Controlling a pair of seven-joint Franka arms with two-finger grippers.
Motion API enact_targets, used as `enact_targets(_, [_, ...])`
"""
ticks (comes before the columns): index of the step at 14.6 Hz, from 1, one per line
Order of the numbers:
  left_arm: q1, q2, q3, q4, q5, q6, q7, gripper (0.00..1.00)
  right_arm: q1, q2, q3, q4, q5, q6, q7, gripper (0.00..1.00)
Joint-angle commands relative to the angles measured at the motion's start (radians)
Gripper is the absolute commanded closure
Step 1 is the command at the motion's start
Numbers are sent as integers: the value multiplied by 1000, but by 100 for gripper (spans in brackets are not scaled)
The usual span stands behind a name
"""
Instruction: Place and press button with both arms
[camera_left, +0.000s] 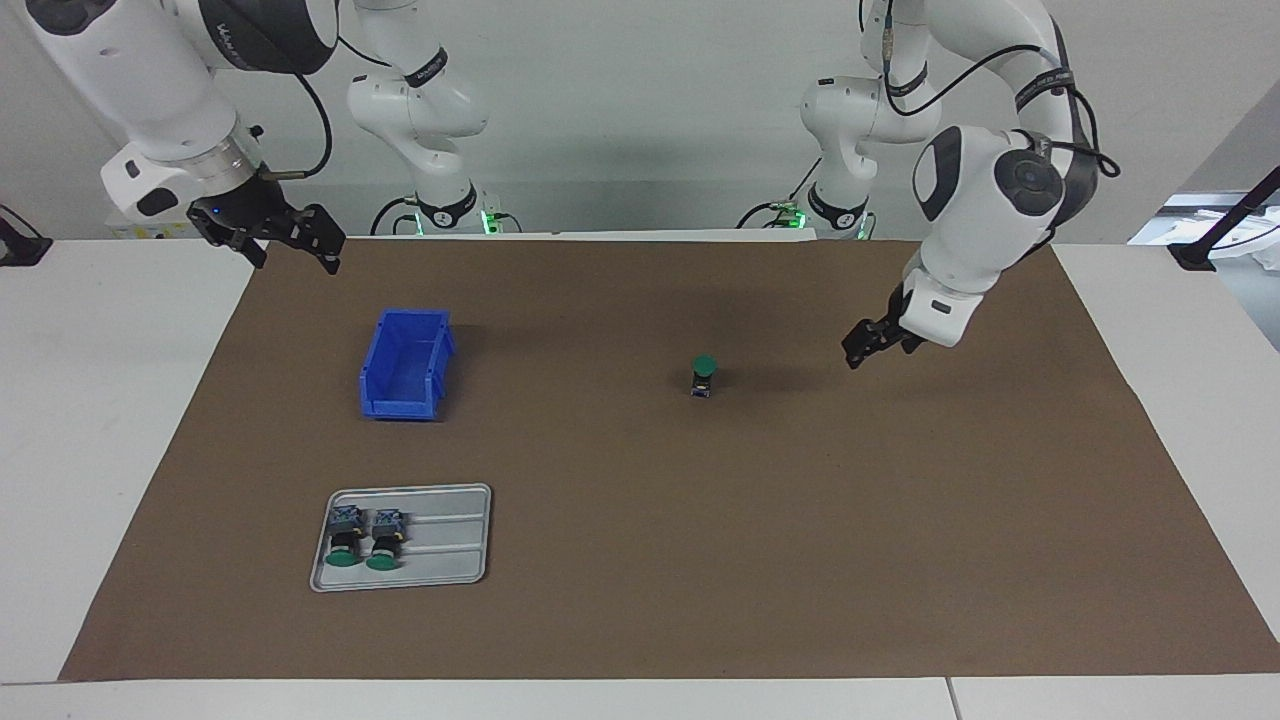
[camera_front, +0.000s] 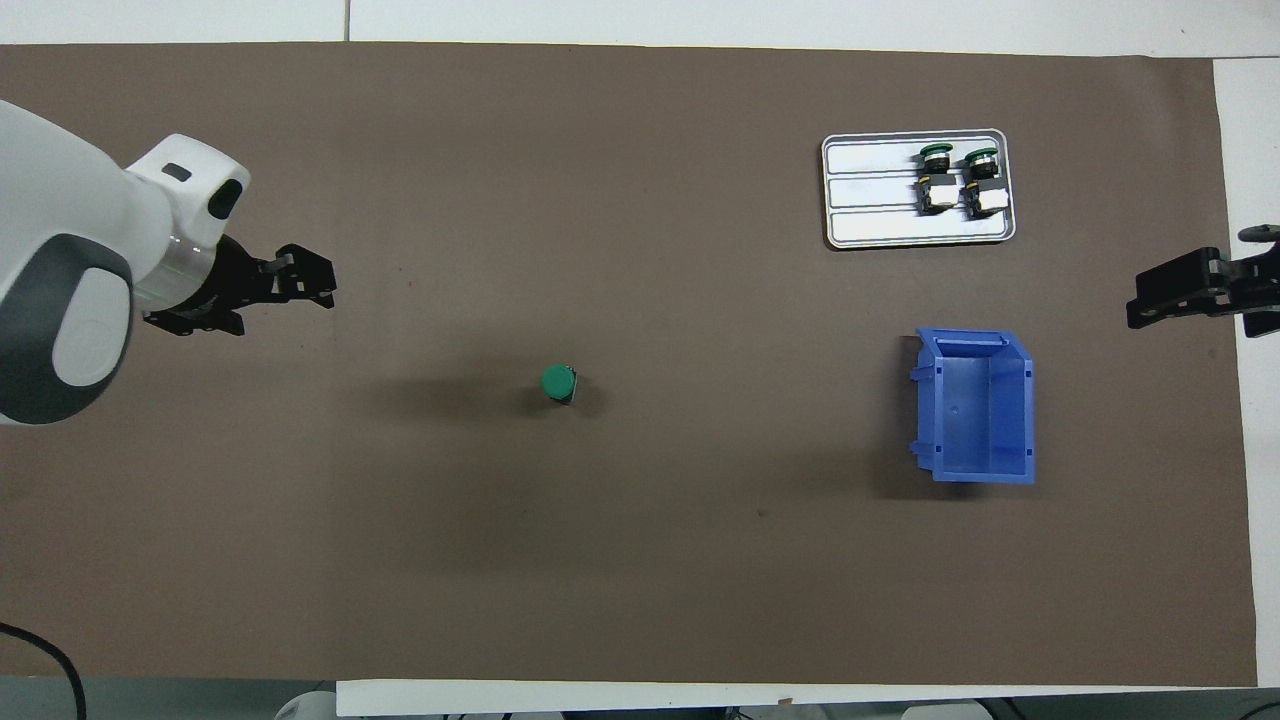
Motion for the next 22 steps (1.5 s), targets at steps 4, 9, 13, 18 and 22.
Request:
enact_targets(4, [137, 4, -3, 160, 24, -224, 231, 0, 264, 61, 28, 39, 32, 77, 243, 2])
enact_targets(9, [171, 8, -1, 282, 49, -390, 279, 0, 550, 336, 28, 233, 78, 216, 641, 2])
enact_targets(13, [165, -7, -3, 293, 60, -396, 286, 0, 712, 530, 28, 380, 46, 311, 884, 1])
enact_targets(18, [159, -16, -3, 286, 76, -437, 294, 0, 783, 553, 30, 204, -13, 518, 892, 1])
enact_targets(22, [160, -21, -3, 294, 87, -438, 294, 0, 803, 550, 30, 110, -37, 574, 892, 1])
